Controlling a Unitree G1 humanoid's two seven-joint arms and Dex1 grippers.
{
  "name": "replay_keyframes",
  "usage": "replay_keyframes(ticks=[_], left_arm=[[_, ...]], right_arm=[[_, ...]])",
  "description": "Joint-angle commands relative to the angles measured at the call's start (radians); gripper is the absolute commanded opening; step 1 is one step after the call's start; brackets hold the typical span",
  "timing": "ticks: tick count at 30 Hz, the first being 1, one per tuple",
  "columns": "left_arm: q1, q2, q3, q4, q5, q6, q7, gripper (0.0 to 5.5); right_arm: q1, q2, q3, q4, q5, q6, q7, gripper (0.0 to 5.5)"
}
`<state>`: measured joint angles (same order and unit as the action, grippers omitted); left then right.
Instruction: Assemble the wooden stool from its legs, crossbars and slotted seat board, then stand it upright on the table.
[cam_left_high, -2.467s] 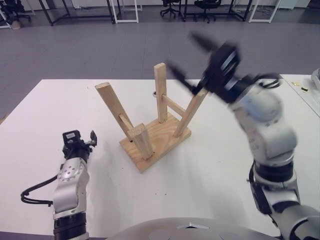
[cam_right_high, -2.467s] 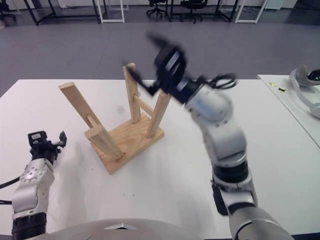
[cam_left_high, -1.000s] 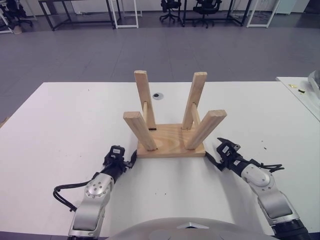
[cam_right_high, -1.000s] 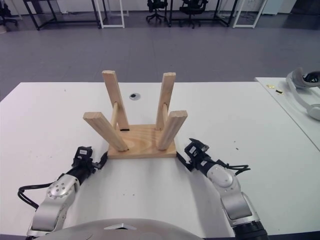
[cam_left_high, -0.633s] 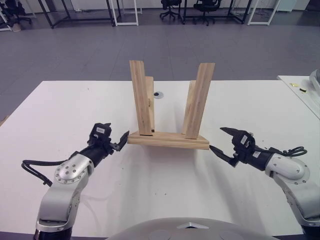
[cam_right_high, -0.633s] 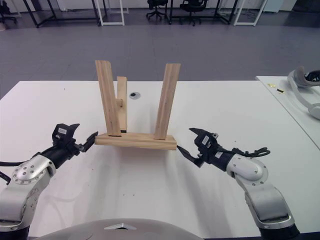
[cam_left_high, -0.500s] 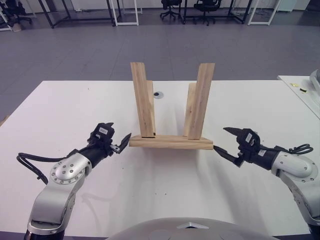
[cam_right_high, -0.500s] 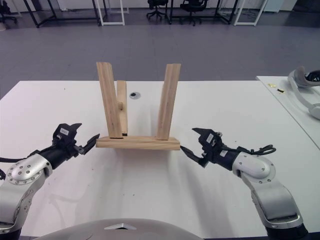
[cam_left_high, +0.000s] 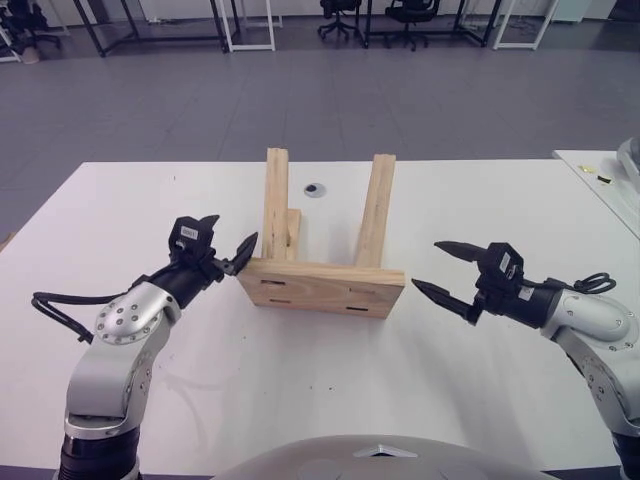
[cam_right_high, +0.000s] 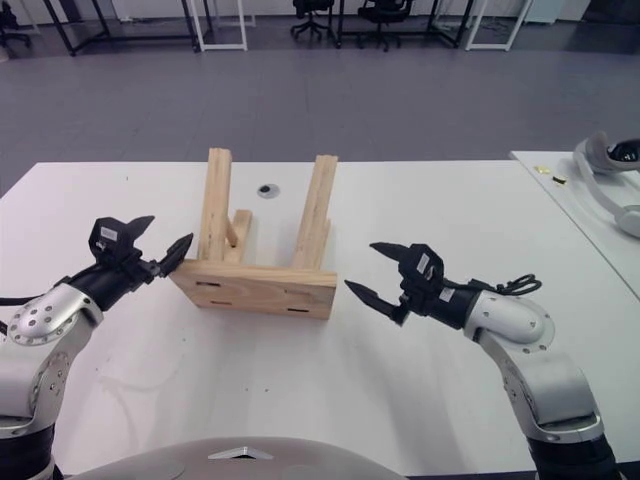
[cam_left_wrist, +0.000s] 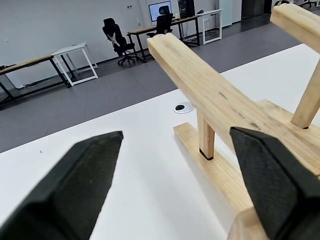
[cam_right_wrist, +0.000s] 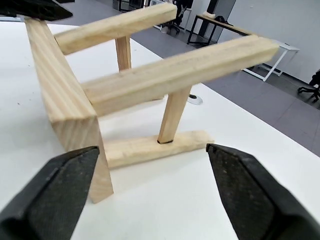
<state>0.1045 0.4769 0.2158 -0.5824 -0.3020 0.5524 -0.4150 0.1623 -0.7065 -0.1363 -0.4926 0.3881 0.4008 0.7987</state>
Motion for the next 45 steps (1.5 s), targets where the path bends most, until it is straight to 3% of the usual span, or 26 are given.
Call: replay_keyframes(ticks=[1,4,8,11,15,18,22,24,27,30,32,34,38,40,45], left_arm=[[0.074,0.091,0.127,0.182,-0.028,-0.122,-0.147,3.94],[0.076,0.164,0.219,0.332,-0.129,-0.194,-0.342,3.94],[0.069,0.25,0.117,0.416,-0.175,-0.203,-0.595,3.94],[0.036,0.255,-0.008,0.439,-0.152,-0.206,-0.677,3.43],[-0.093,0.194,-0.118,0.511,-0.082,-0.291,-0.654,2.69],[-0.097,0.186,-0.128,0.513,-0.084,-0.318,-0.658,2.2],[-0.076,0.196,-0.145,0.455,-0.117,-0.298,-0.697,2.07],[-0.087,0.206,-0.142,0.422,-0.14,-0.273,-0.709,2.03],[-0.169,0.24,-0.086,0.351,-0.302,-0.127,-0.747,1.97],[-0.344,0.312,-0.011,0.287,-0.639,0.174,-0.77,1.96],[-0.469,0.365,0.0,0.294,-0.895,0.403,-0.733,1.94],[-0.565,0.439,-0.025,0.329,-1.175,0.579,-0.659,1.88],[-0.689,0.614,-0.104,0.465,-1.61,0.688,-0.538,1.6],[-0.759,0.636,-0.134,0.567,-1.665,0.752,-0.519,1.42],[-0.936,0.545,-0.202,0.758,-1.67,0.867,-0.453,1.33]], right_arm=[[0.025,-0.054,-0.022,0.057,-0.011,-0.029,0.056,4.02],[0.018,-0.074,-0.016,0.061,0.033,-0.003,0.109,4.02],[-0.055,-0.033,0.088,0.063,0.06,0.034,0.138,4.02],[-0.097,0.009,0.172,0.089,0.034,0.033,0.13,4.02],[-0.145,0.065,0.253,0.138,-0.006,0.023,0.104,3.21],[-0.163,0.06,0.255,0.148,-0.016,0.014,0.108,2.62],[-0.186,0.059,0.26,0.158,-0.013,0.002,0.126,1.86],[-0.196,0.04,0.231,0.151,0.033,0.029,0.165,1.8],[-0.242,-0.057,0.125,0.078,0.269,0.19,0.315,1.74],[-0.428,-0.204,-0.011,0.058,0.663,0.446,0.476,1.53],[-0.602,-0.264,-0.056,0.147,0.953,0.624,0.478,1.36],[-0.755,-0.31,-0.042,0.279,1.229,0.756,0.42,1.35],[-0.91,-0.377,0.065,0.498,1.534,0.887,0.301,1.34],[-0.942,-0.384,0.096,0.574,1.579,0.944,0.279,1.34],[-1.069,-0.358,0.191,0.776,1.584,1.123,0.306,1.34]])
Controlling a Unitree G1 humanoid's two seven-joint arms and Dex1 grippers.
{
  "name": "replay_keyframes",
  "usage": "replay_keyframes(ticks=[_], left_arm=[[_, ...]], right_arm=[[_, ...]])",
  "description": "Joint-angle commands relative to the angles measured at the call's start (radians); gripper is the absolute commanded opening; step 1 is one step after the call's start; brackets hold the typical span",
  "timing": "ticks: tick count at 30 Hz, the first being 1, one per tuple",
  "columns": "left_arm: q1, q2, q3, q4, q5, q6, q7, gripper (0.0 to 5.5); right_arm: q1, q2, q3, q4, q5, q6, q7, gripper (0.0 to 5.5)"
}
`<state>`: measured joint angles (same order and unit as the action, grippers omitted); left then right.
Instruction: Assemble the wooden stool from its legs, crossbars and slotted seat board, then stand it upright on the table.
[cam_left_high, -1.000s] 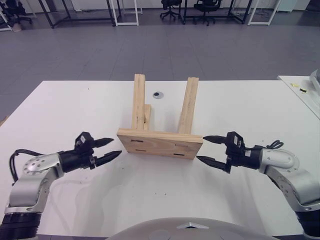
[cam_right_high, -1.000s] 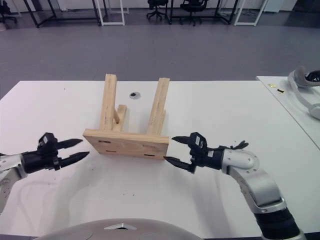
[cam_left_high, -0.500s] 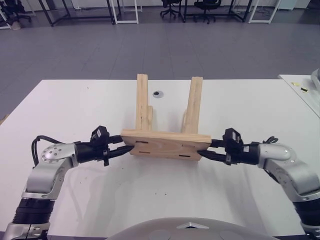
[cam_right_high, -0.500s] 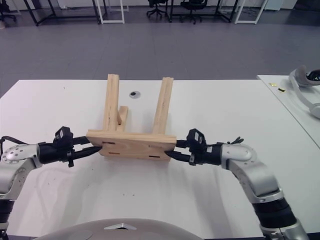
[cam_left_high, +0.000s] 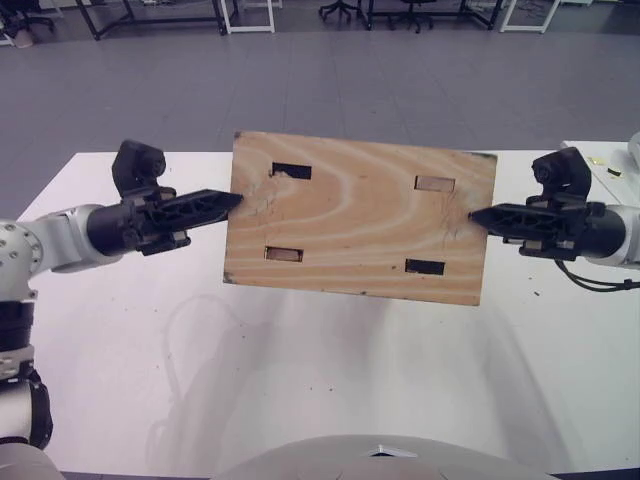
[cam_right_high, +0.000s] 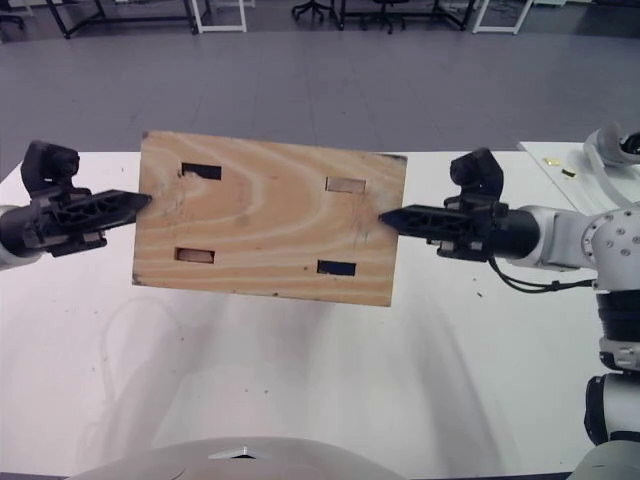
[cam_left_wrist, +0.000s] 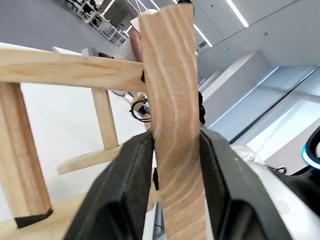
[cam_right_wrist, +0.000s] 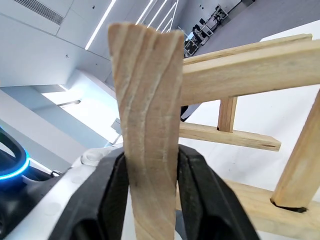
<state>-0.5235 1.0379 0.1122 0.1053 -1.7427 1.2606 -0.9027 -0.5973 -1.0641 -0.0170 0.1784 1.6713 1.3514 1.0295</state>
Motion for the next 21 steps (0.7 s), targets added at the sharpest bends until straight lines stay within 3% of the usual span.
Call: replay_keyframes(ticks=[1,4,6,10,14,15,18,19,21], left_arm=[[-0.347,-0.023,-0.115,0.108,-0.229,0.188,0.036,1.33],[-0.453,-0.05,-0.171,0.233,-0.229,0.267,0.048,1.33],[-0.509,-0.11,-0.167,0.334,-0.229,0.283,0.1,1.33],[-0.397,-0.275,-0.076,0.367,-0.229,0.252,0.242,1.33],[-0.306,-0.394,0.007,0.354,-0.229,0.24,0.39,1.33],[-0.255,-0.506,0.094,0.274,-0.229,0.165,0.526,1.33],[-0.047,-1.06,0.282,-0.27,-0.229,-0.311,1.206,1.33],[-0.019,-1.177,0.29,-0.388,-0.229,-0.423,1.368,1.33],[0.008,-1.298,0.277,-0.511,-0.229,-0.555,1.563,1.33]], right_arm=[[-0.345,-0.008,0.105,0.139,0.301,0.211,0.095,1.35],[-0.477,-0.026,0.227,0.258,0.301,0.261,0.146,1.35],[-0.51,0.012,0.26,0.372,0.301,0.263,0.081,1.35],[-0.501,0.093,0.28,0.551,0.301,0.263,0.042,1.37],[-0.527,0.011,0.543,0.499,0.301,0.263,0.254,1.38],[-0.539,-0.019,0.618,0.476,0.301,0.263,0.318,1.38],[-0.557,-0.049,0.827,0.477,0.301,0.263,0.451,1.38],[-0.561,-0.052,0.882,0.482,0.301,0.263,0.481,1.38],[-0.559,-0.003,0.916,0.551,0.301,0.263,0.459,1.38]])
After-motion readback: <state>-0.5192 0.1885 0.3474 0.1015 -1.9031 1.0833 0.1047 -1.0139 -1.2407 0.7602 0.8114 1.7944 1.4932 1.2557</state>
